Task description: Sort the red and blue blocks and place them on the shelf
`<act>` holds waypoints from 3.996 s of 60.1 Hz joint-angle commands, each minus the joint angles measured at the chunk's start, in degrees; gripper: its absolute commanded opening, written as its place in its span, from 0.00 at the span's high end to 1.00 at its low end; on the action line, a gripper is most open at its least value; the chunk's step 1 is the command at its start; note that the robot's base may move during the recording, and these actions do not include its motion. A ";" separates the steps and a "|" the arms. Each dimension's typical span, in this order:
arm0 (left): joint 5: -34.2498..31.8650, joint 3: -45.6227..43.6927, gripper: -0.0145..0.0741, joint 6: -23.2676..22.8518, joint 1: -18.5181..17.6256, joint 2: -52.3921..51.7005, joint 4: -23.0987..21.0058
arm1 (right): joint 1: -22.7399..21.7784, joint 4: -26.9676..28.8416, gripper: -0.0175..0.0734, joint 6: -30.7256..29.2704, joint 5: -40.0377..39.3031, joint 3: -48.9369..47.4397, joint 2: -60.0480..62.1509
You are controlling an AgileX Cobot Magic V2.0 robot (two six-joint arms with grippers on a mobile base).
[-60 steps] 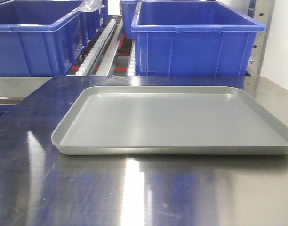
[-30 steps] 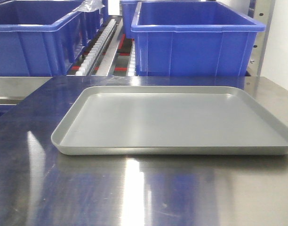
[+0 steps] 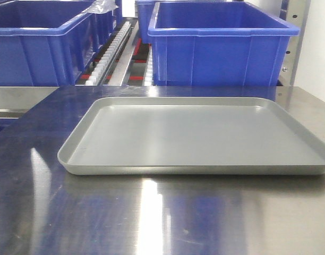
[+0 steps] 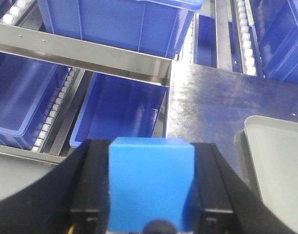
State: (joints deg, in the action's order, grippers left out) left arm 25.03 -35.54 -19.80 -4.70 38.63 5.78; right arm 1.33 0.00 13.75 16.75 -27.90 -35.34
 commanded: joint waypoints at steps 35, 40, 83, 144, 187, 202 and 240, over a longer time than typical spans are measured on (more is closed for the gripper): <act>-4.77 -1.81 0.69 -0.51 0.07 0.06 0.27 | -0.26 -0.91 0.74 -0.21 -4.75 -1.70 0.29; -4.77 -1.81 0.69 -0.51 0.07 0.06 0.27 | -0.26 -0.91 0.74 -0.21 -4.75 -1.70 0.29; -4.77 -1.81 0.69 -0.51 0.07 0.18 0.27 | -0.26 -0.91 0.74 -0.21 -4.75 -1.70 0.29; -4.77 -1.81 0.69 -0.51 0.07 0.18 0.27 | -0.26 -0.91 0.74 -0.21 -4.75 -1.70 0.29; -4.77 -1.81 0.69 -0.51 0.07 0.18 0.27 | -0.26 -0.91 0.74 -0.21 -4.75 -1.70 0.29; -4.77 -1.81 0.69 -0.51 0.07 0.18 0.27 | -0.26 -0.91 0.74 -0.21 -4.75 -1.70 0.29; -4.77 -1.81 0.69 -0.51 0.07 0.18 0.27 | -0.26 -0.91 0.74 -0.21 -4.75 -1.70 0.29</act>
State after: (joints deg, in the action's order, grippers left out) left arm 25.03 -35.54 -19.90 -4.61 38.73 5.86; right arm 1.33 0.00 13.75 16.75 -27.90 -35.25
